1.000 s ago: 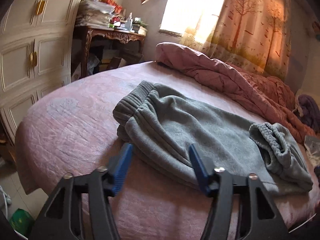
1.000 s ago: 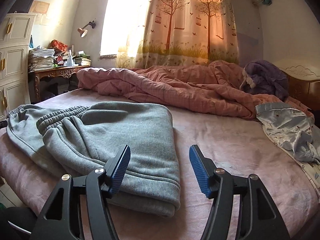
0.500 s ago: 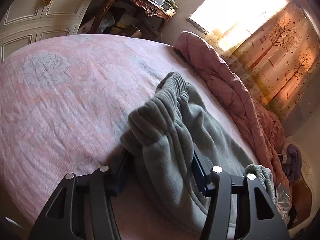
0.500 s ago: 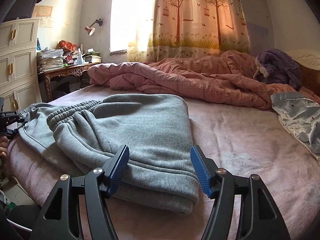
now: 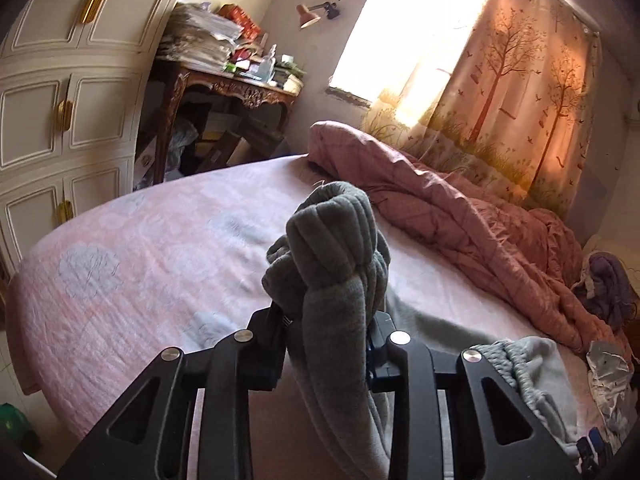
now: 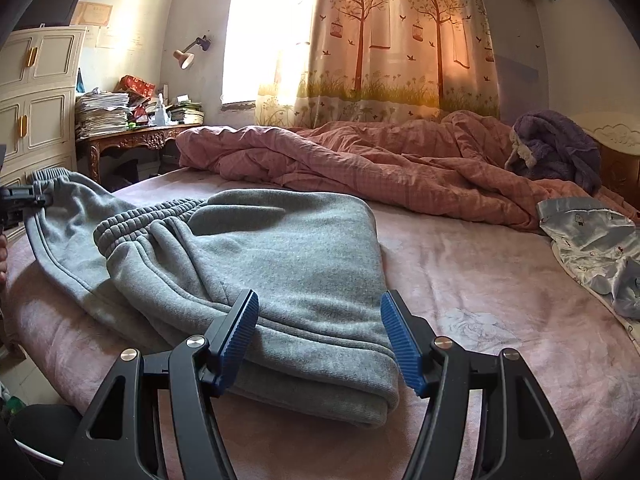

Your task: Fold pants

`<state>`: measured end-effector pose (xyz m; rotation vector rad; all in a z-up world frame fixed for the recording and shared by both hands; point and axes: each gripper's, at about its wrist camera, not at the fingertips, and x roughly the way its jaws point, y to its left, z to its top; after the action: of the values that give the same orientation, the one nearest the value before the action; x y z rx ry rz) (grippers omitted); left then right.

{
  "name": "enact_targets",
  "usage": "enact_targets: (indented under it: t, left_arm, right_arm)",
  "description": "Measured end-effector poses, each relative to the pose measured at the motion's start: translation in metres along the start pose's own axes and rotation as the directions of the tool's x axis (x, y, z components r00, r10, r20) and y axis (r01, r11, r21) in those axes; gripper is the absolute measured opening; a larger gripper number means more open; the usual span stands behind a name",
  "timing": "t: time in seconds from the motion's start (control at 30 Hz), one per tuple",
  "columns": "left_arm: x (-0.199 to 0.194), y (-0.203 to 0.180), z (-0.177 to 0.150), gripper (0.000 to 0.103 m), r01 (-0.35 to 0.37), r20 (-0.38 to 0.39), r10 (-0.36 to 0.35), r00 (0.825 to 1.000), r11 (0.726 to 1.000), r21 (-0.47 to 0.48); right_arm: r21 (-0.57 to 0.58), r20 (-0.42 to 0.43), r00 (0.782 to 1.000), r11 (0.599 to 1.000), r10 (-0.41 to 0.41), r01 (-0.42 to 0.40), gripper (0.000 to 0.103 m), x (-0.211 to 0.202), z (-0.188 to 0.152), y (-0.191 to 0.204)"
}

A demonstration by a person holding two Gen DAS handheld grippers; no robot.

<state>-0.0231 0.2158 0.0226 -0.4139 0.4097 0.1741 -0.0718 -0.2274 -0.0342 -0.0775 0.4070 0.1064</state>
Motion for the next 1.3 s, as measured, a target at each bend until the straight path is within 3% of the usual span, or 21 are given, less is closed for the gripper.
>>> enact_targets:
  t: [0.1, 0.23, 0.4, 0.47, 0.6, 0.7, 0.83, 0.87, 0.93, 0.97, 1.0, 1.03, 1.07, 1.1, 1.17, 1.23, 1.3]
  left_arm:
    - [-0.016, -0.045, 0.019, 0.028, 0.058, 0.049, -0.062, 0.997, 0.995, 0.075]
    - [-0.042, -0.105, 0.031, 0.028, 0.16, 0.099, -0.177, 0.979, 0.975, 0.157]
    - [-0.064, -0.171, 0.034, 0.027, 0.328, 0.078, -0.351, 0.933, 0.92, 0.215]
    - [-0.065, -0.202, 0.026, 0.027, 0.384, 0.039, -0.407, 0.913, 0.887, 0.257]
    - [-0.051, -0.257, -0.008, 0.026, 0.438, -0.059, -0.448, 0.892, 0.827, 0.353]
    - [-0.018, -0.281, -0.047, 0.025, 0.503, -0.206, -0.459, 0.864, 0.784, 0.363]
    - [0.025, -0.29, -0.11, 0.023, 0.556, -0.419, -0.401, 0.815, 0.745, 0.368]
    - [0.028, -0.289, -0.126, 0.023, 0.556, -0.444, -0.381, 0.811, 0.738, 0.382]
    - [0.03, -0.288, -0.147, 0.024, 0.535, -0.449, -0.337, 0.828, 0.715, 0.45]
    - [0.023, -0.289, -0.156, 0.024, 0.529, -0.433, -0.333, 0.838, 0.691, 0.493]
    - [0.015, -0.289, -0.159, 0.028, 0.516, -0.403, -0.334, 0.852, 0.671, 0.533]
    - [0.008, -0.289, -0.16, 0.043, 0.513, -0.387, -0.342, 0.856, 0.655, 0.555]
    - [0.002, -0.288, -0.159, 0.061, 0.53, -0.389, -0.362, 0.847, 0.644, 0.552]
    - [-0.003, -0.286, -0.157, 0.068, 0.551, -0.39, -0.392, 0.833, 0.64, 0.535]
    - [-0.019, -0.283, -0.154, 0.071, 0.569, -0.367, -0.435, 0.822, 0.624, 0.535]
    - [-0.034, -0.283, -0.148, 0.071, 0.553, -0.33, -0.447, 0.832, 0.608, 0.569]
    - [-0.048, -0.278, -0.14, 0.071, 0.532, -0.275, -0.468, 0.84, 0.612, 0.585]
  right_arm:
    - [0.002, -0.013, 1.0, 1.0, -0.004, 0.004, 0.065, 0.003, -0.002, -0.001]
    - [-0.006, 0.004, 1.0, 1.0, -0.017, 0.017, 0.065, 0.001, -0.002, 0.0]
    - [-0.01, 0.008, 1.0, 1.0, -0.025, 0.025, 0.065, 0.0, -0.003, 0.001]
    - [0.003, 0.013, 1.0, 1.0, -0.029, 0.029, 0.065, -0.002, -0.003, -0.002]
    - [0.07, 0.029, 0.996, 0.995, -0.079, 0.077, 0.065, -0.008, -0.004, -0.019]
    - [0.157, 0.048, 0.988, 0.978, -0.148, 0.139, 0.065, -0.019, -0.006, -0.041]
    - [0.268, 0.045, 0.987, 0.953, -0.157, 0.14, 0.065, -0.029, -0.006, -0.077]
    - [0.288, 0.042, 0.987, 0.948, -0.153, 0.135, 0.065, -0.029, -0.006, -0.083]
    - [0.325, 0.034, 0.99, 0.938, -0.137, 0.118, 0.065, -0.028, -0.006, -0.093]
    - [0.338, 0.03, 0.992, 0.935, -0.125, 0.108, 0.065, -0.026, -0.005, -0.097]
    - [0.344, 0.028, 0.992, 0.933, -0.121, 0.104, 0.065, -0.024, -0.003, -0.098]
    - [0.341, 0.03, 0.992, 0.935, -0.121, 0.103, 0.065, -0.023, -0.002, -0.098]
    - [0.328, 0.032, 0.992, 0.939, -0.121, 0.104, 0.065, -0.023, 0.0, -0.096]
    - [0.308, 0.034, 0.991, 0.945, -0.126, 0.109, 0.065, -0.022, 0.003, -0.092]
    - [0.272, 0.046, 0.989, 0.954, -0.143, 0.125, 0.065, -0.024, 0.009, -0.085]
    - [0.241, 0.061, 0.987, 0.962, -0.146, 0.127, 0.066, -0.027, 0.015, -0.077]
    - [0.212, 0.08, 0.986, 0.969, -0.147, 0.128, 0.067, -0.032, 0.02, -0.07]
